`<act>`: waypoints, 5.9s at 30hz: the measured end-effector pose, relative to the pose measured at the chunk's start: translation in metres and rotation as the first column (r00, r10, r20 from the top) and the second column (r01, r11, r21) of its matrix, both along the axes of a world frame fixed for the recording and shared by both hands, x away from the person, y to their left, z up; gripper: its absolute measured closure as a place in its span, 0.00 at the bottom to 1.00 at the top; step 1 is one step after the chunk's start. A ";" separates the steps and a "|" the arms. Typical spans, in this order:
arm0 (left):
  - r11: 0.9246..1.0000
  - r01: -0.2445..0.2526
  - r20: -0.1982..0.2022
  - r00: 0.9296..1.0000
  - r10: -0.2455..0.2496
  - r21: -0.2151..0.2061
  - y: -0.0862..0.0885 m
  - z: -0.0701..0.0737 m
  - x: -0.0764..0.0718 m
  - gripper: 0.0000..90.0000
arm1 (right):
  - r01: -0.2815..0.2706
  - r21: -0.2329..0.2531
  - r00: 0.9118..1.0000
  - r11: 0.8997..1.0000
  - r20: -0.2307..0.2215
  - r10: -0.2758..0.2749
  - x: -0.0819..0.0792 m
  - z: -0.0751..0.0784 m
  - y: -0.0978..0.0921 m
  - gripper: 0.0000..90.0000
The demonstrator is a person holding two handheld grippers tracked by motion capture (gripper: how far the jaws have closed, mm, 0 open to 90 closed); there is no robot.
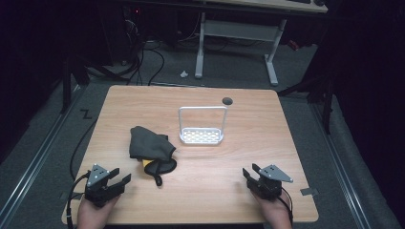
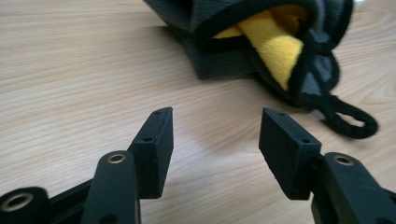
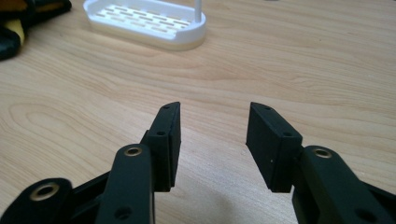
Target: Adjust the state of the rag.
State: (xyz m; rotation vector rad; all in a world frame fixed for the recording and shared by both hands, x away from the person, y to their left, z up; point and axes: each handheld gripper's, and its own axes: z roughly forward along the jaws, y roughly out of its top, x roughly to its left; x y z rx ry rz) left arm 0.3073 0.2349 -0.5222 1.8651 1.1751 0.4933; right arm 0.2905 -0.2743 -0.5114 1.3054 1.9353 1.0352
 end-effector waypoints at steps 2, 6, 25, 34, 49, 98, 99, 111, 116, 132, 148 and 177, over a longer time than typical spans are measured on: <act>1.000 0.005 0.000 1.000 -0.005 0.007 0.000 0.000 0.001 0.50 | 0.005 -0.006 1.000 1.000 -0.016 -0.005 0.001 -0.001 0.001 0.65; 1.000 0.001 -0.015 1.000 -0.001 -0.027 0.005 -0.002 0.003 0.50 | 0.003 -0.011 1.000 1.000 -0.015 -0.003 0.000 -0.001 0.004 0.65; 0.987 0.023 -0.006 1.000 -0.024 -0.158 -0.004 0.011 0.016 0.38 | -0.012 -0.006 1.000 1.000 -0.010 0.012 0.002 0.000 0.006 0.64; 0.994 0.031 -0.019 0.999 -0.034 -0.103 -0.015 0.014 0.033 0.41 | -0.019 -0.021 1.000 1.000 -0.023 0.018 0.002 -0.002 0.010 0.63; 0.997 -0.041 -0.087 0.996 0.035 -0.064 -0.025 0.009 0.066 0.96 | -0.021 -0.008 0.999 1.000 -0.042 0.021 0.001 -0.003 0.010 0.64; 0.957 0.289 -0.117 0.951 -0.285 0.017 -0.111 -0.005 -0.005 0.97 | -0.385 -0.118 0.922 0.915 -0.094 0.375 0.019 -0.006 0.167 0.96; 0.960 0.281 -0.106 0.955 -0.278 0.015 -0.109 -0.004 -0.005 0.97 | -0.373 -0.123 0.927 0.920 -0.088 0.364 0.017 -0.004 0.160 0.96; 0.977 0.156 0.095 0.985 -0.143 -0.148 -0.069 0.020 -0.009 0.97 | -0.153 -0.124 0.986 0.980 -0.089 0.143 0.004 -0.002 0.056 0.96; 0.971 0.192 0.162 0.972 -0.168 -0.144 -0.079 0.023 -0.015 0.94 | -0.123 -0.172 0.990 0.977 -0.085 0.110 -0.002 -0.004 0.038 0.96; 0.961 0.237 0.041 0.971 -0.234 -0.141 -0.102 0.005 -0.009 0.55 | 0.109 -0.120 0.989 0.987 -0.083 -0.120 -0.022 0.005 -0.036 0.69; 0.950 0.285 0.061 0.958 -0.280 -0.129 -0.138 0.003 -0.015 0.50 | 0.127 -0.072 0.992 0.989 0.014 -0.126 -0.043 0.034 -0.044 0.66; 0.936 0.336 -0.021 0.940 -0.340 -0.105 -0.121 0.023 -0.022 0.92 | 0.057 -0.099 0.995 0.994 -0.078 -0.065 -0.021 0.014 -0.027 0.84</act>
